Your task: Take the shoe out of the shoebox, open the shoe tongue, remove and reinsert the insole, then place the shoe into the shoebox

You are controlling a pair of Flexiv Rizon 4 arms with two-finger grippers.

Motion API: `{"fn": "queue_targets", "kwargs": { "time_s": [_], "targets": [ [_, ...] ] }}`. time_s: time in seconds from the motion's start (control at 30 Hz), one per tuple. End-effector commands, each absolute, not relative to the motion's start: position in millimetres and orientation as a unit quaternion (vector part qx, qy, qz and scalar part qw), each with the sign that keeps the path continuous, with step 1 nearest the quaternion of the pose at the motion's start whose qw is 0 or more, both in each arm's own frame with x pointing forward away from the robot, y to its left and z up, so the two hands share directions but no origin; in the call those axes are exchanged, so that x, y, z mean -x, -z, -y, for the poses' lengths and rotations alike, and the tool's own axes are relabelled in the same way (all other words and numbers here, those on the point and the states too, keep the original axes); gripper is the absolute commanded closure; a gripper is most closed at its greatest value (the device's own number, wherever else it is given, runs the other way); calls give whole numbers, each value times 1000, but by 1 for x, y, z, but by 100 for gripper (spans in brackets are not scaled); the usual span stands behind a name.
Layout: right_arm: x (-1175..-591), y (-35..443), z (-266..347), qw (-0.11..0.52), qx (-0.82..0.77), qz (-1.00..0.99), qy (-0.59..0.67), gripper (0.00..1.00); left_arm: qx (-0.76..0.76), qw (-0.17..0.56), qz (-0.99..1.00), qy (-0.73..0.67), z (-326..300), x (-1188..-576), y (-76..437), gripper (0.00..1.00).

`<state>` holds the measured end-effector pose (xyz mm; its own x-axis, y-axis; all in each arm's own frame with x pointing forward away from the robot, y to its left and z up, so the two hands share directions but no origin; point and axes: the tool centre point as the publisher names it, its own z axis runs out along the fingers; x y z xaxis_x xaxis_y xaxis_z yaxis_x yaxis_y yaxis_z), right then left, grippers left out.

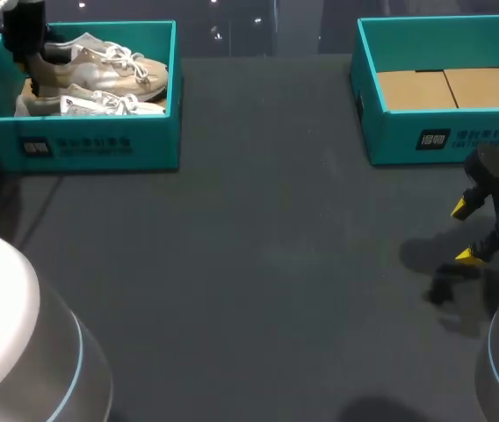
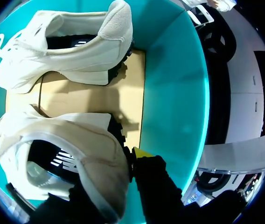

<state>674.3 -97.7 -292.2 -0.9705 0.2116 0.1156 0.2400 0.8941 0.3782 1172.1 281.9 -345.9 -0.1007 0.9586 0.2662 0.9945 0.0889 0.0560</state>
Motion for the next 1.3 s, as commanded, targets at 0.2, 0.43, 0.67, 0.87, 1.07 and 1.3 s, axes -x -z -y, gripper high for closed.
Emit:
{"fn": "queue_targets", "kwargs": {
  "time_s": [0.2, 0.43, 0.67, 0.87, 1.07, 1.3],
  "targets": [
    [-673, 292, 98, 34, 116, 973, 198, 0, 665, 91, 733, 112, -283, -1174, 359, 33],
    [-673, 292, 98, 34, 116, 973, 198, 0, 661, 90, 737, 108, -287, -1172, 357, 19],
    [-673, 292, 98, 34, 116, 973, 198, 0, 666, 59, 737, 102, -281, -1169, 334, 0],
    [-673, 292, 98, 34, 116, 973, 198, 0, 668, 43, 738, 90, -271, -1164, 304, 0],
    [-673, 292, 98, 34, 116, 973, 198, 0, 671, 27, 737, 79, -261, -1145, 263, 0],
    [-673, 292, 98, 34, 116, 973, 198, 0, 675, 21, 735, 66, -261, -1108, 232, 0]
  ]
}}
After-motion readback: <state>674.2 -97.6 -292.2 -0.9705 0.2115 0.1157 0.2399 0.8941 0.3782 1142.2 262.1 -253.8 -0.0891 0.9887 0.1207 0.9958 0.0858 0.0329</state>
